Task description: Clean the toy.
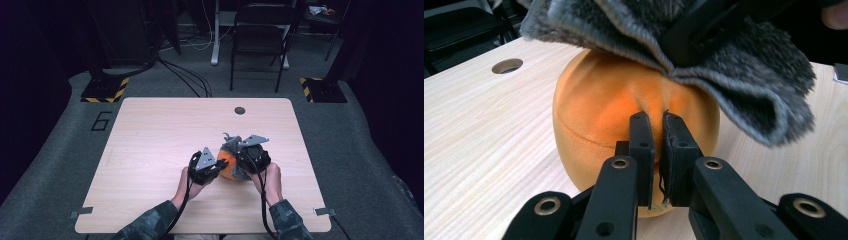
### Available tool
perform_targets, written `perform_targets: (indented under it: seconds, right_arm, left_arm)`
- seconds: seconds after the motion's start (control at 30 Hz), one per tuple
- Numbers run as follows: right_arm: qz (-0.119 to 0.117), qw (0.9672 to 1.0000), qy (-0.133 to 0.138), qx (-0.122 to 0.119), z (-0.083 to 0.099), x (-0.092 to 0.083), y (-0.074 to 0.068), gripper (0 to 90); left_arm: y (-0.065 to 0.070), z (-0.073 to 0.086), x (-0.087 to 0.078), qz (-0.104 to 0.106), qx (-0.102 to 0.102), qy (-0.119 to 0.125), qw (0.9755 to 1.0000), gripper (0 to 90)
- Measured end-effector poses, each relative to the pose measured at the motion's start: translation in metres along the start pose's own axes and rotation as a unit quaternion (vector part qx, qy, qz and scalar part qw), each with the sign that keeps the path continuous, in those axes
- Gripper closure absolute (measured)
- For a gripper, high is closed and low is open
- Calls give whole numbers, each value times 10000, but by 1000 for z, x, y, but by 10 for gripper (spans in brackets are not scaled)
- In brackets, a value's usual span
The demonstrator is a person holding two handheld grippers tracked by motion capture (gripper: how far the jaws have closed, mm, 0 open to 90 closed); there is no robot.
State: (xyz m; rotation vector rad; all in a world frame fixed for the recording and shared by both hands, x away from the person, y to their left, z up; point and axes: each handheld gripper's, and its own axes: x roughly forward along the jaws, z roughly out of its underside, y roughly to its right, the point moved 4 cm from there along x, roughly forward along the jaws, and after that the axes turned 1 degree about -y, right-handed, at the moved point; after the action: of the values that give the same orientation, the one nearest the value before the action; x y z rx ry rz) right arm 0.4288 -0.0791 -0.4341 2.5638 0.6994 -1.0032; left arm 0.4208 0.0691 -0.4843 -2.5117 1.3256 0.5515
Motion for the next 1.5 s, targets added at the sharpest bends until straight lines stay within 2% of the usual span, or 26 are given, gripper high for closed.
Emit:
perform_targets:
  seconds: [0.23,0.43,0.5,0.57,0.63,0.7,0.77,0.8,0.87,0.93,1.07,1.13,1.17,1.2,1.23,1.3,1.33,1.5]
  right_arm:
    - [286,9993,-25,246,6,1,21,737]
    - [581,9973,-89,441,16,8,37,735]
    - [400,9976,-54,562,18,10,39,736]
    - [396,9980,-92,475,18,11,36,738]
    - [384,9982,-99,446,18,12,33,740]
    - [380,9984,-84,419,18,14,32,740]
    - [367,9983,-81,441,19,14,32,740]
    - [361,9984,-81,435,19,14,32,740]
    - [352,9983,-63,458,18,14,31,740]
    - [318,9986,-51,414,18,13,31,740]
    - [273,9986,-42,455,17,13,28,740]
    - [252,9988,-23,415,17,13,28,739]
    - [243,9988,-13,427,17,13,28,739]
    - [222,9988,0,446,17,13,28,738]
    - [211,9987,33,463,17,13,29,738]
    - [158,9987,52,475,18,12,31,737]
    - [123,9985,95,518,18,12,32,735]
    - [155,9981,295,523,16,3,37,730]
  left_arm:
    - [-1,0,0,3,1,-17,10000,848]
    - [-3,0,-1,-29,-17,-23,10000,848]
    - [-4,1,-1,-34,-14,-38,10000,847]
    - [-5,1,-1,-36,-37,-44,10000,836]
    - [-6,-1,-3,-52,8,-83,10000,767]
    - [-7,-5,-5,-87,134,-169,9997,614]
    - [-7,-8,-5,-264,256,-213,9991,489]
    - [-7,-9,-5,-263,324,-238,9988,448]
    - [-6,-12,-4,-271,337,-261,9987,392]
    - [-5,-15,-3,-250,463,-352,9980,346]
    - [-3,-16,5,-226,634,-588,9960,306]
    - [-1,-14,9,-265,819,-767,9933,310]
    - [-1,-12,11,-385,982,-834,9909,341]
    - [0,-11,13,-412,1043,-858,9900,428]
    - [-1,-10,13,-402,1050,-848,9900,479]
    - [-3,-8,14,-366,890,-799,9921,593]
    - [-4,-7,14,-382,881,-771,9924,632]
    - [-9,-7,11,-383,661,-550,9956,706]
